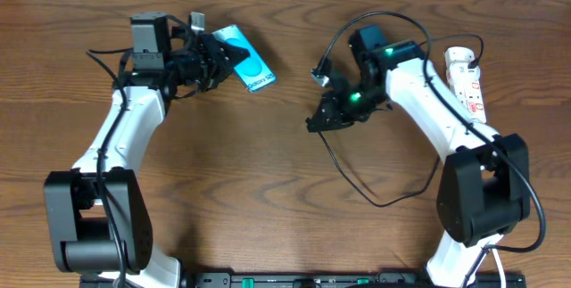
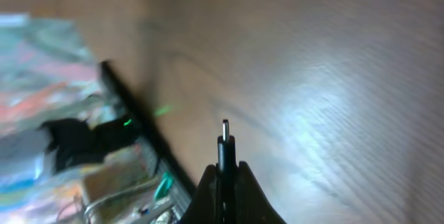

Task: Plug charger to phone and switch on socket
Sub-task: 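Lift the connector with the right gripper toward the phone's bottom port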

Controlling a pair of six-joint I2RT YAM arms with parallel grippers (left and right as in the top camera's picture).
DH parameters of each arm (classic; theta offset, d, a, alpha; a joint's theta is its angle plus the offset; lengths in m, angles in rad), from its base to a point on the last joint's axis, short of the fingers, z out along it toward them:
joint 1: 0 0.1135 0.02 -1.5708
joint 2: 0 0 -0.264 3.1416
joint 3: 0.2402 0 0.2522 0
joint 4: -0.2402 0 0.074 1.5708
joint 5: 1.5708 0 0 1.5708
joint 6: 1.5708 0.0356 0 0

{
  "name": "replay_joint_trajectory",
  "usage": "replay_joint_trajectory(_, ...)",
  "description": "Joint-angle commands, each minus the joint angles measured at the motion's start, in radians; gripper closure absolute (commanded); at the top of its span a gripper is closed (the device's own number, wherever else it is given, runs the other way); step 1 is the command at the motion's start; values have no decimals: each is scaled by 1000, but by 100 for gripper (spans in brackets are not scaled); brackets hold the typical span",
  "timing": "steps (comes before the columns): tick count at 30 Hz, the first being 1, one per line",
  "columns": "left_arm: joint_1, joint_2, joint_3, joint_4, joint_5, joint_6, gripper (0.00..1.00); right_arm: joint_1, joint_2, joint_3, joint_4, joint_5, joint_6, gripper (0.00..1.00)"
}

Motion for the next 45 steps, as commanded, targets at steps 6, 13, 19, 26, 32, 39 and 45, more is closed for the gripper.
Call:
replay_joint_trajectory(6,26,1,-5,11,92,20,93,-32,-12,17,-124,-332,-507,99)
replay_joint_trajectory(13,26,1,-5,72,178,-25,93,-31,-12,17,-124,-415,-542,99)
replay_joint_trajectory(19,26,1,-5,211,240,-143,93,-31,-12,17,-121,-481,-542,99)
replay_joint_trajectory(26,23,1,-5,446,323,-352,93,-31,-12,17,-102,-615,-541,99)
replay_joint_trajectory(32,2,1,-5,646,333,-497,93,-35,-12,20,26,-729,-389,99)
replay_joint_trajectory(39,-41,1,-5,734,304,-523,93,-36,-12,21,360,-729,23,99)
replay_joint_trajectory(45,-44,1,-5,737,296,-523,93,-37,-12,21,647,-729,298,99)
